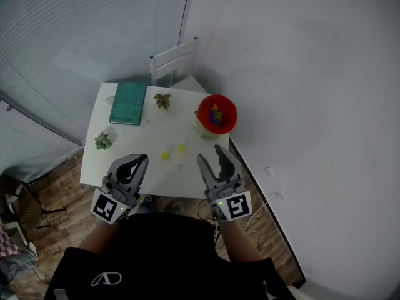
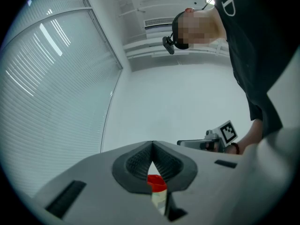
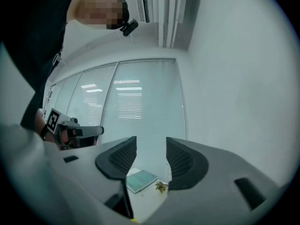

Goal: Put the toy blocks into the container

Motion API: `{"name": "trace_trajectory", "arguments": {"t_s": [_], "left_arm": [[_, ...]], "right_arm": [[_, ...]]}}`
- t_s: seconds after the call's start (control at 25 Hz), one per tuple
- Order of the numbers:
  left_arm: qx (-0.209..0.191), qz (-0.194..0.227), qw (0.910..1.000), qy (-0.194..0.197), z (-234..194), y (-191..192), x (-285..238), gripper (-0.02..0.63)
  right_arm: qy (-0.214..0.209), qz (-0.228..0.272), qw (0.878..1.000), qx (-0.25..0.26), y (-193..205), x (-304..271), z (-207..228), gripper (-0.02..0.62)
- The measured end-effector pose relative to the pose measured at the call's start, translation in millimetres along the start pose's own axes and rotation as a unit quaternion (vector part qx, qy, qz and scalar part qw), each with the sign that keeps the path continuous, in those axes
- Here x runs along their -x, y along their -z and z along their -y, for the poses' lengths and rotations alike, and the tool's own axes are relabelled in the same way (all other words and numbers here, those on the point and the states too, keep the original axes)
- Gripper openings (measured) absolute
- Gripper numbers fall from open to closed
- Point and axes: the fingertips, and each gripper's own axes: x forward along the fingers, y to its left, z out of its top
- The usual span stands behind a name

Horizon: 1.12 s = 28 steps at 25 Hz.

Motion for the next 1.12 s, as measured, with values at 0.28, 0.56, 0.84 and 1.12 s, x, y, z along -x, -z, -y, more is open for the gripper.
{"name": "trace_trajectory", "arguments": {"t_s": [0.28, 0.56, 0.84, 1.12], "left_arm": [[-0.001, -0.001, 1.0000, -0.009, -2.0, 0.3, 6.8, 0.005], [0.004, -0.007, 0.9997, -0.025, -4.5, 5.2, 16.4, 0.005], [0.006, -0.018, 0.9986, -0.050, -10.8, 10.7, 33.9, 0.005], [0.009, -0.032, 0.9969, -0.071, -17.7, 19.8, 50.7, 0.005]], "right_arm": [[-0.007, -0.057, 0.998, -0.014, 59.2, -36.5, 14.4, 0.207], [-0.033, -0.190, 0.981, -0.015, 172.9, -68.3, 20.4, 0.207], [-0.080, -0.325, 0.942, -0.024, 281.6, -75.1, 3.6, 0.210], [-0.116, -0.439, 0.891, -0.022, 361.7, -65.9, -7.9, 0.216]]}}
